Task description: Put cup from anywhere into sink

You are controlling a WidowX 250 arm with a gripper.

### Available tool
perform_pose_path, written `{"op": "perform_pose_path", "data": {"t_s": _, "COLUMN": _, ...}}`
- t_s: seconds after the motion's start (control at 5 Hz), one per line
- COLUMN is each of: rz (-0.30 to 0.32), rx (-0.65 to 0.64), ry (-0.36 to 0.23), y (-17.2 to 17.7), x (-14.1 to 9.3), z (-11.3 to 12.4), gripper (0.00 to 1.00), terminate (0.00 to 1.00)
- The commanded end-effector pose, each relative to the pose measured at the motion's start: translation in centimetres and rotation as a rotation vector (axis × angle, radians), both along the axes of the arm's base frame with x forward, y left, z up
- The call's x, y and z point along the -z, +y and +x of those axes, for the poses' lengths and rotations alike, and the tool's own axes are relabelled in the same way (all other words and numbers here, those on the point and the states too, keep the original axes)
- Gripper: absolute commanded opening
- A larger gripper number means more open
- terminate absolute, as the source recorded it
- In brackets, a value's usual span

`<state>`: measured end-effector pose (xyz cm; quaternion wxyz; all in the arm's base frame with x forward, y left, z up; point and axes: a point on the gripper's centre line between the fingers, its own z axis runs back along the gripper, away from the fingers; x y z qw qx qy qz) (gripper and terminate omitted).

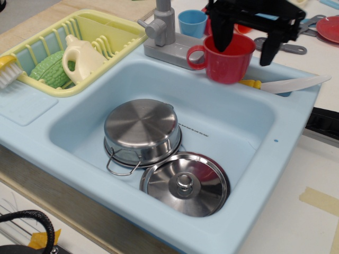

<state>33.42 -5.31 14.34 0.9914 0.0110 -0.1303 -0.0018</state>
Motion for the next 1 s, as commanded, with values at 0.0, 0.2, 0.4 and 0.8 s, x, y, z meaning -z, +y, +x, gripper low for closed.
{"op": "perform_pose_path", "data": {"t_s": 0.0, "rz": -0.030, "rx": -0.031, "ry": -0.022, "y": 0.4, "x": 0.2, "z": -0.1, "gripper": 0.00, "terminate": 0.00}}
{"op": "perform_pose_path", "data": {"t_s": 0.2, "rz": -0.040, "rx": -0.041, "ry": -0.018, "y": 0.3, "x": 0.5, "z": 0.0, "gripper": 0.00, "terminate": 0.00}}
{"op": "perform_pose_path", "data": {"t_s": 0.4, "rz": -0.013, "rx": -0.069, "ry": -0.006, "y": -0.6, "x": -0.5, "z": -0.4, "gripper": 0.00, "terminate": 0.00}}
{"op": "perform_pose_path", "data": {"t_s": 0.8, "rz": 0.070, "rx": -0.170, "ry": 0.006, "y": -1.9, "x": -3.4, "z": -3.9, "gripper": 0.00, "terminate": 0.00}}
